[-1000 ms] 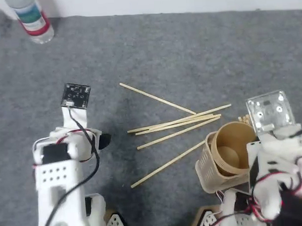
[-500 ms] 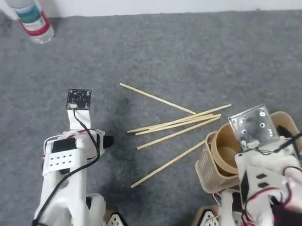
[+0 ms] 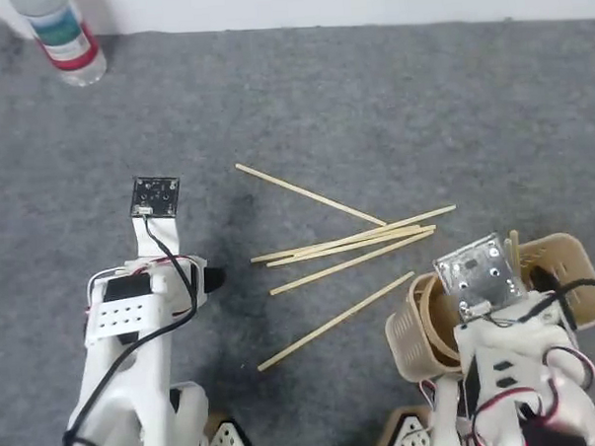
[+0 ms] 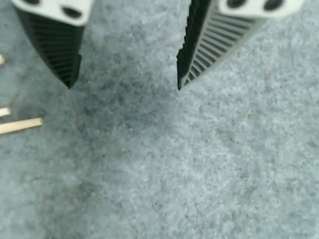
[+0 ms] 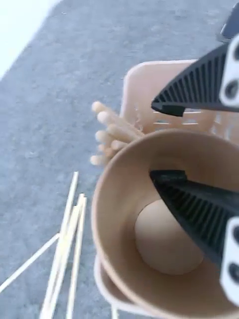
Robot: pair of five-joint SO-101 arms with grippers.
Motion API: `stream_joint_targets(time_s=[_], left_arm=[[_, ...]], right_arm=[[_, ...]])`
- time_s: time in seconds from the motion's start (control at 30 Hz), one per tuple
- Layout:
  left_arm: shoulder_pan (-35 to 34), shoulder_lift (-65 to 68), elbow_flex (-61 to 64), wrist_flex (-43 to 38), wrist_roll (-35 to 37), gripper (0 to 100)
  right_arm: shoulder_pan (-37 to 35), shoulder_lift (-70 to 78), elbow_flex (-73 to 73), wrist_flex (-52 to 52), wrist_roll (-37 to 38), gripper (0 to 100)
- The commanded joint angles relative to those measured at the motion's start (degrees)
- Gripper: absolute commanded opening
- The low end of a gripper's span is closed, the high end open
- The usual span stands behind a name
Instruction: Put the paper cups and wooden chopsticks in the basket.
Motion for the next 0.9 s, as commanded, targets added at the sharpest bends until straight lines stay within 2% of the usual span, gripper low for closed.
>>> stream_joint_targets(time_s=[0.0, 0.23, 0.43, 0.87], left_arm=[[-0.18, -0.35, -0.31, -0.88, 0.70, 30], [-0.09, -0.35, -0.22, -0.88, 0.70, 30], [-0.09, -0.35, -0.22, -0.97, 0.70, 30], [-0.09, -0.26, -0.13, -1.67, 0.70, 30]], right_arm=[[1.98, 9.27, 1.93, 2.07, 1.49, 20.4], [2.07, 23.60, -3.96, 1.89, 1.14, 20.3], [2.15, 31.96, -13.98, 2.33, 0.88, 10.5], [3.21, 41.19, -19.25, 2.42, -0.09, 11.0]])
